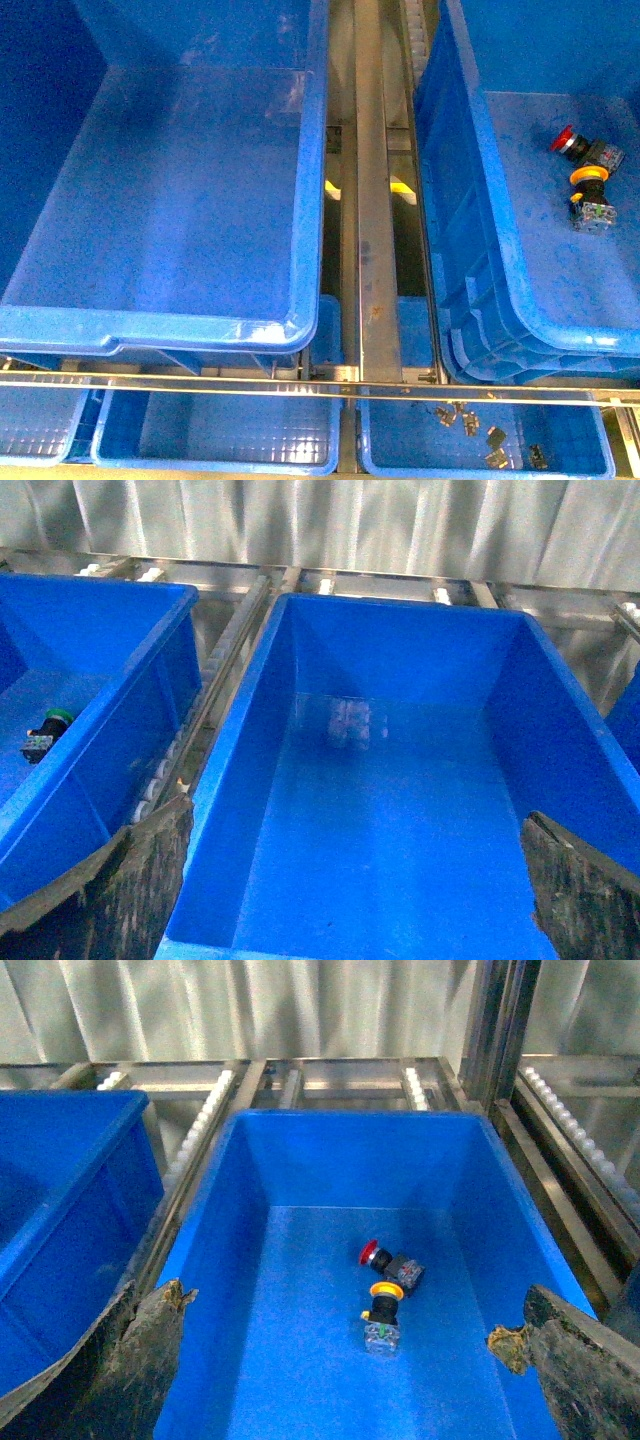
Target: Pick red and yellow buttons and place in box
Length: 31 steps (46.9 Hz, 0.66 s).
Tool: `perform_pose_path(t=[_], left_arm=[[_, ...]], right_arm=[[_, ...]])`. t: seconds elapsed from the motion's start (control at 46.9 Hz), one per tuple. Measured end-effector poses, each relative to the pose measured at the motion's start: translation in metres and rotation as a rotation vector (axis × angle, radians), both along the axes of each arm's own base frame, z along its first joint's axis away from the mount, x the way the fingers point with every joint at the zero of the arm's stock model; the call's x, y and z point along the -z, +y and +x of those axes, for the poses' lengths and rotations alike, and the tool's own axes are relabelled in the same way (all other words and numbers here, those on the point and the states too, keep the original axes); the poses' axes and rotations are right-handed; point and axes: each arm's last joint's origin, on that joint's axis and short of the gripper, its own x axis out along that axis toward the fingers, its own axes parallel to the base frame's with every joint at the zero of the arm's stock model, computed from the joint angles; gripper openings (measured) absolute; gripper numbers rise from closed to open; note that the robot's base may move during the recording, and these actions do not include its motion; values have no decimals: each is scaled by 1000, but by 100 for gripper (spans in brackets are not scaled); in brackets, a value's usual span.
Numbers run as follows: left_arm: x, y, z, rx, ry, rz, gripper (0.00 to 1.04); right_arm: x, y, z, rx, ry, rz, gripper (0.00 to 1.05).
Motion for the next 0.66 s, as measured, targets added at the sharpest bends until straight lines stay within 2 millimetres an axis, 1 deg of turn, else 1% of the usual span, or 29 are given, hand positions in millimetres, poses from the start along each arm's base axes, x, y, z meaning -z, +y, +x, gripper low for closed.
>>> perform_pose_path(t=[0.661], left_arm=[[0, 0, 0, 0, 0, 0, 97]], right_arm=[[0, 0, 0, 0, 0, 0, 99]])
